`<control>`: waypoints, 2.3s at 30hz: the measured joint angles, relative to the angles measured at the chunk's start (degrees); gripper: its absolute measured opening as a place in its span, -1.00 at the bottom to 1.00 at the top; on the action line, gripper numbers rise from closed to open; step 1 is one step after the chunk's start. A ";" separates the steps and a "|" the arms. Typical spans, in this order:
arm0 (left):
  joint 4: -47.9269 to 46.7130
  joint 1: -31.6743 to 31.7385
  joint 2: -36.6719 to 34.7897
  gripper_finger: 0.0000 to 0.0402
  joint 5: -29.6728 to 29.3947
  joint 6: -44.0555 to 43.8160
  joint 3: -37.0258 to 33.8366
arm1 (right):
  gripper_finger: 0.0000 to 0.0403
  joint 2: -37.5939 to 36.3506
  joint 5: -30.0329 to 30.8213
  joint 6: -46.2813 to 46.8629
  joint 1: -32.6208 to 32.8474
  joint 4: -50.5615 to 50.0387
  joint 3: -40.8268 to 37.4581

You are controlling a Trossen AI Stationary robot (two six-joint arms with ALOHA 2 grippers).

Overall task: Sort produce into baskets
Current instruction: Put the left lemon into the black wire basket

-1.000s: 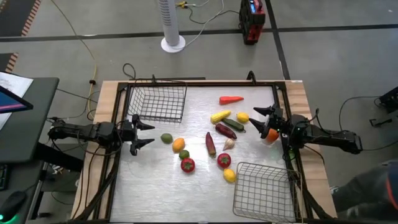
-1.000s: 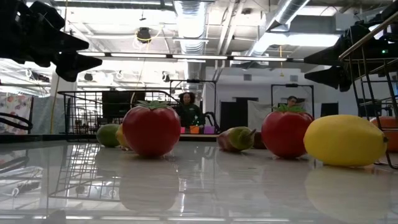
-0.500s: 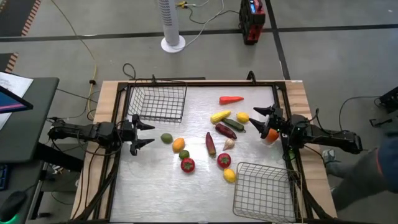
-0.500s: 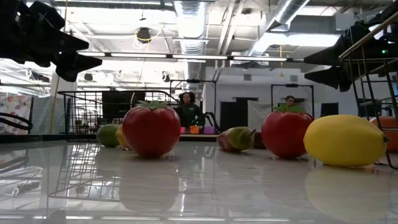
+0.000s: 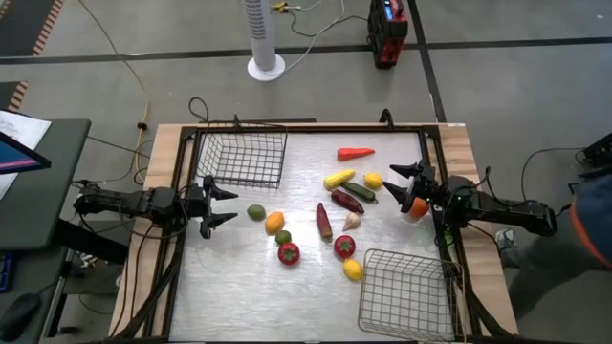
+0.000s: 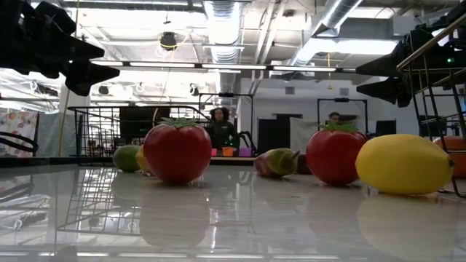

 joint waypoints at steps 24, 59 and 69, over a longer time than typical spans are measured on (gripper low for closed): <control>1.42 0.02 0.06 0.39 -0.22 -6.89 -0.04 | 0.85 0.00 3.23 0.10 -1.19 2.51 -0.15; -18.76 -5.97 64.06 0.39 1.51 -13.00 41.96 | 0.85 25.95 -11.44 -2.15 2.00 13.06 9.22; -22.43 -5.93 78.22 0.39 -8.57 -28.02 46.01 | 0.85 42.55 -10.71 -7.58 4.62 18.93 13.73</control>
